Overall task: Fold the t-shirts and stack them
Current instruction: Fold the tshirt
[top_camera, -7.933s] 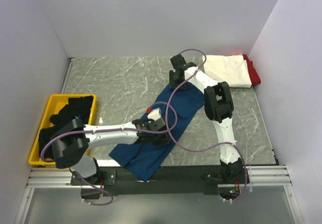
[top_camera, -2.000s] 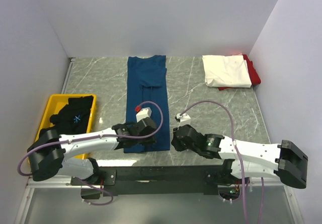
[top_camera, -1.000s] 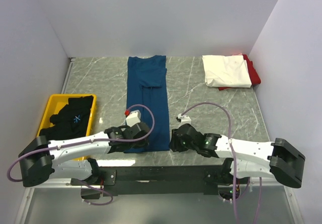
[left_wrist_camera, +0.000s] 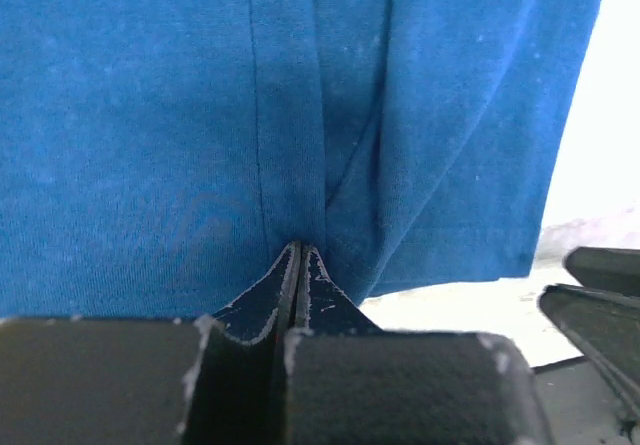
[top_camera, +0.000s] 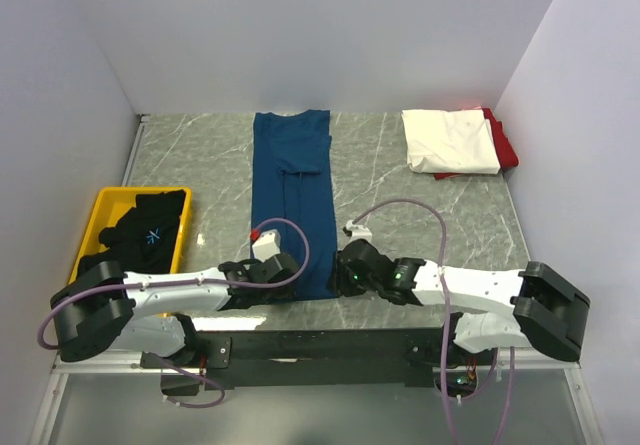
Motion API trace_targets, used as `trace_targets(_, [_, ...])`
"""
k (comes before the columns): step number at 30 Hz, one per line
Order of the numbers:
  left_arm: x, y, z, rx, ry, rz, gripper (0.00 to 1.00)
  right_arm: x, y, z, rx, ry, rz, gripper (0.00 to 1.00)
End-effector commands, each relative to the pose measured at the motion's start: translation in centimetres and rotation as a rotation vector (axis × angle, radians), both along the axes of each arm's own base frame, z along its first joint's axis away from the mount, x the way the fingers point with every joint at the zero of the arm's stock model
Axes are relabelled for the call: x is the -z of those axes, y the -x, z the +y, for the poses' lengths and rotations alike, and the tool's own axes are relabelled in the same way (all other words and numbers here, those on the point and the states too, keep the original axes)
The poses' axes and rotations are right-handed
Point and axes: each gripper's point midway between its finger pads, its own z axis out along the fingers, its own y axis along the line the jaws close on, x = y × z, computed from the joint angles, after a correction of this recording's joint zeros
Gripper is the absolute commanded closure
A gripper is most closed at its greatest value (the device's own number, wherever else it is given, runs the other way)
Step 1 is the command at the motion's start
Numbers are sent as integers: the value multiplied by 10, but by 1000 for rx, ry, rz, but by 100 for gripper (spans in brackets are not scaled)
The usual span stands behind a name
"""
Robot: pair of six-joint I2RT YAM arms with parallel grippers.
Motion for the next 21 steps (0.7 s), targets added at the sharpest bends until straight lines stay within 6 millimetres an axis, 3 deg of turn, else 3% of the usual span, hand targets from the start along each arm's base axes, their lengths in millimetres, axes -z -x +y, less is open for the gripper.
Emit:
trace_targets(1, [11,7,-5,27,18,29,99,-31,-23,25,15,-63,-68,58])
trace_targets(4, [4,6,-3,16,21,20,99,-34,-27,36,-1,-61,-65,59])
trace_targets(8, [-21,2,6,-18,39,-26,98,-36,-33,51,-11,-71,-63,60])
trace_targets(13, [-44,2,23,-72,63,-56,96,-28,-37,72,-40,-66,-38,65])
trace_targets(21, [-54,5,56,-211,89,-78,96,19,-21,85,-97,35,38,67])
